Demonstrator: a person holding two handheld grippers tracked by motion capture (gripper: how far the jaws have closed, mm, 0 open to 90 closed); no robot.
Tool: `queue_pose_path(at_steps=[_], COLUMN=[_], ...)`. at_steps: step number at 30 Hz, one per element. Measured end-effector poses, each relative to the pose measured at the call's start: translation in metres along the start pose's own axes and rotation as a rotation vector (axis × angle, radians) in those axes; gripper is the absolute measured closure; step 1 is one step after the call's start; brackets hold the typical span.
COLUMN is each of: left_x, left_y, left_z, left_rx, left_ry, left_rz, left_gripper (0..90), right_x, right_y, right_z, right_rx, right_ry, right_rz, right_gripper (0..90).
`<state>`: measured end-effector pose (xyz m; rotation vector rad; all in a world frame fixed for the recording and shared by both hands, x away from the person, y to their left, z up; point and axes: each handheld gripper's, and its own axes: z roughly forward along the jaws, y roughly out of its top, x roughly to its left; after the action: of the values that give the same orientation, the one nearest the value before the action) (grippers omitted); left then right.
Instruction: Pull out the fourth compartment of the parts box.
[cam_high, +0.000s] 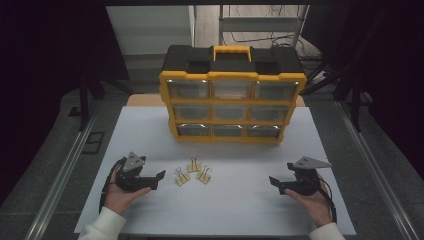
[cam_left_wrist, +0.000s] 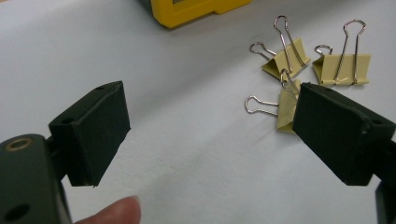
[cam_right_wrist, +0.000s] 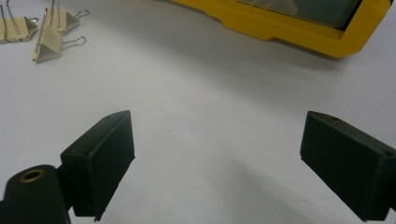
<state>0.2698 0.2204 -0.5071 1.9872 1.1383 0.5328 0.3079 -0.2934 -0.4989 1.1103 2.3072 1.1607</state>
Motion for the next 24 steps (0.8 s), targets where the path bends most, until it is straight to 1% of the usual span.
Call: queue_pose_path(at_steps=[1, 2, 7, 9, 12, 13, 17, 19, 21, 22, 24], left_x=[0.0000, 0.0007, 0.0008, 0.0001, -0.0007, -0.0005, 0.0010, 0.0015, 0.0016, 0.0016, 0.0014], left_y=[0.0000, -0.0001, -0.0007, -0.0007, -0.0006, -0.0003, 0.0010, 0.0012, 0.0008, 0.0003, 0.0000], left_z=[0.0000, -0.0007, -0.0010, -0.0011, -0.0025, -0.0031, -0.0027, -0.0015, -0.0006, -0.0004, -0.0006], left_rx=[0.000, -0.006, -0.012, -0.026, -0.060, -0.072, -0.101, -0.113, -0.128, -0.134, -0.135], left_ry=[0.000, 0.009, 0.015, 0.018, 0.044, 0.053, 0.069, 0.073, 0.079, 0.074, 0.071], left_rz=[0.000, -0.003, -0.001, 0.009, 0.025, 0.028, 0.035, 0.044, 0.063, 0.073, 0.079], left_gripper=[10.8, 10.4, 8.3, 7.5, 8.0, 8.9, 10.0, 9.4, 9.3, 9.2, 9.3], right_x=[0.0000, -0.0001, 0.0000, 0.0003, 0.0009, 0.0010, -0.0005, -0.0017, -0.0019, -0.0019, -0.0018], right_y=[0.0000, 0.0000, 0.0000, -0.0002, -0.0001, -0.0001, -0.0009, -0.0015, -0.0015, -0.0016, -0.0016], right_z=[0.0000, 0.0007, 0.0011, 0.0012, 0.0004, 0.0001, 0.0002, 0.0000, 0.0001, 0.0006, 0.0012], right_rx=[0.000, 0.003, 0.005, 0.009, 0.007, 0.006, 0.014, 0.014, 0.015, 0.019, 0.025], right_ry=[0.000, -0.002, -0.007, -0.010, -0.011, -0.011, -0.010, -0.013, -0.015, -0.017, -0.024], right_rz=[0.000, 0.000, -0.002, -0.002, -0.003, -0.002, -0.002, 0.005, 0.006, 0.007, 0.009], right_gripper=[10.5, 10.5, 10.7, 10.7, 10.6, 10.7, 11.1, 11.2, 11.2, 11.3, 11.7])
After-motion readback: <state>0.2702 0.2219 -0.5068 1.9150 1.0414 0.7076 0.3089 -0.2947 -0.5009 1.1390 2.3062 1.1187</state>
